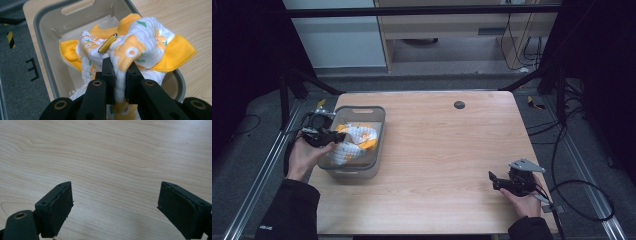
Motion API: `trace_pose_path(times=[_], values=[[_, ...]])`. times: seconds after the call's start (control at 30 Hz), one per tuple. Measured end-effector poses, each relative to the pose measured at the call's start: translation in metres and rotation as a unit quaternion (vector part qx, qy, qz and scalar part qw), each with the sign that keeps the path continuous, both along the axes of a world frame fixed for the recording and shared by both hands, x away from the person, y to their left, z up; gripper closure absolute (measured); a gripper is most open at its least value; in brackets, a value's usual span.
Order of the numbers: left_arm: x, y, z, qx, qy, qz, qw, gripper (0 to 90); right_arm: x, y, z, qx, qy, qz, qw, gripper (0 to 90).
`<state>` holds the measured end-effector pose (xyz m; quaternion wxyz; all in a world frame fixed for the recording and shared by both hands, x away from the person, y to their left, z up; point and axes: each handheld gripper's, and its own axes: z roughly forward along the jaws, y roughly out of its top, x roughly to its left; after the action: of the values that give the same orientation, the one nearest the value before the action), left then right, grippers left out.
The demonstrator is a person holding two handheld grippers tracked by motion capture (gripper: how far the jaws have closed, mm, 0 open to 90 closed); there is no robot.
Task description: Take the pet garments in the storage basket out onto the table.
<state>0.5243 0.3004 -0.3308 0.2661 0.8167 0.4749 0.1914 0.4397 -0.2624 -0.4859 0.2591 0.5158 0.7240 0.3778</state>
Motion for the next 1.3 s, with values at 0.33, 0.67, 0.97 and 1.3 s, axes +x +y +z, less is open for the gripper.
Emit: trace_pose_path(times=[0.33, 0.67, 0.97, 1.3], values=[[-0.008, -0.006, 0.017, 0.003, -0.011, -0.017, 0.9998, 81.2, 0.0, 0.0, 0.0, -0.001, -0.001, 0.002, 1.0, 12.6], [-0.021, -0.02, 0.035, 0.011, -0.023, -0.054, 0.9983, 81.2, 0.0, 0.0, -0.001, -0.006, -0.003, 0.002, 1.0, 12.2], [-0.031, -0.034, 0.048, 0.006, -0.029, -0.093, 0.9953, 81.2, 0.0, 0.0, 0.0, -0.006, -0.006, 0.001, 1.0, 12.1], [-0.038, -0.053, 0.05, 0.002, -0.029, -0.127, 0.9915, 81.2, -0.001, 0.0, 0.001, -0.004, -0.012, -0.002, 0.9999, 12.1]])
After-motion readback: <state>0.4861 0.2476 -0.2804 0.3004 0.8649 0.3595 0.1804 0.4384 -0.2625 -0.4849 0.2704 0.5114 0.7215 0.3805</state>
